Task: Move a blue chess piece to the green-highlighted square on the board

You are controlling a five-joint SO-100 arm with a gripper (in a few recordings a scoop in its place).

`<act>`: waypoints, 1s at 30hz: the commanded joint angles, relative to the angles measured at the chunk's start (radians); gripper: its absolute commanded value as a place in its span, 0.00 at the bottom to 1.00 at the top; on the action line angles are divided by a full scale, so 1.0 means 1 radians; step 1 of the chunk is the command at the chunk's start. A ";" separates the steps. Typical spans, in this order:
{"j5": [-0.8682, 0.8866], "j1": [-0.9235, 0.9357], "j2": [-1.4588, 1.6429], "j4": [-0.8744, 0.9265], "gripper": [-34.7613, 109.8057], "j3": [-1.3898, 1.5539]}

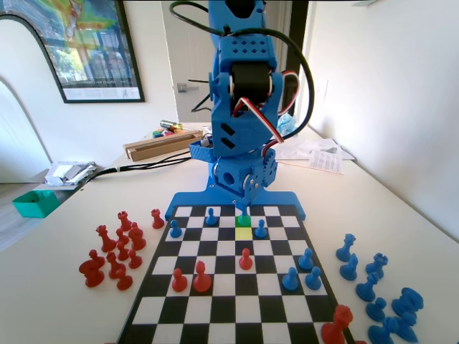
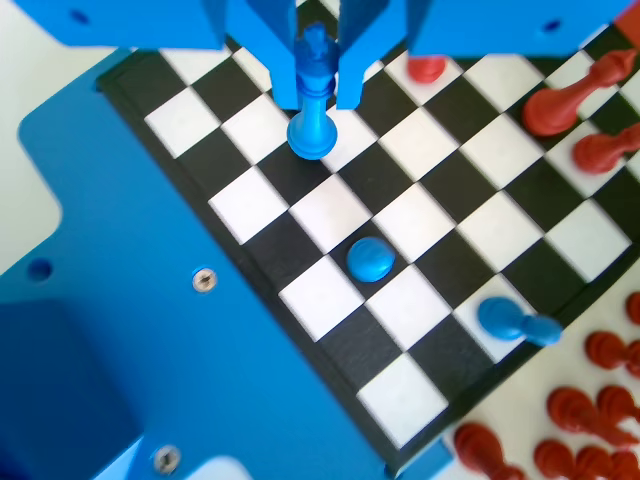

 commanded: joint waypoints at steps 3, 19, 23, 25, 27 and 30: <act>0.000 -0.034 0.106 -0.018 0.25 0.046; -0.005 -0.046 0.155 -0.103 0.25 0.156; -0.005 -0.043 0.155 -0.129 0.25 0.166; -0.008 -0.041 0.155 -0.146 0.25 0.176; -0.009 -0.038 0.155 -0.156 0.25 0.183; -0.014 -0.034 0.155 -0.164 0.25 0.187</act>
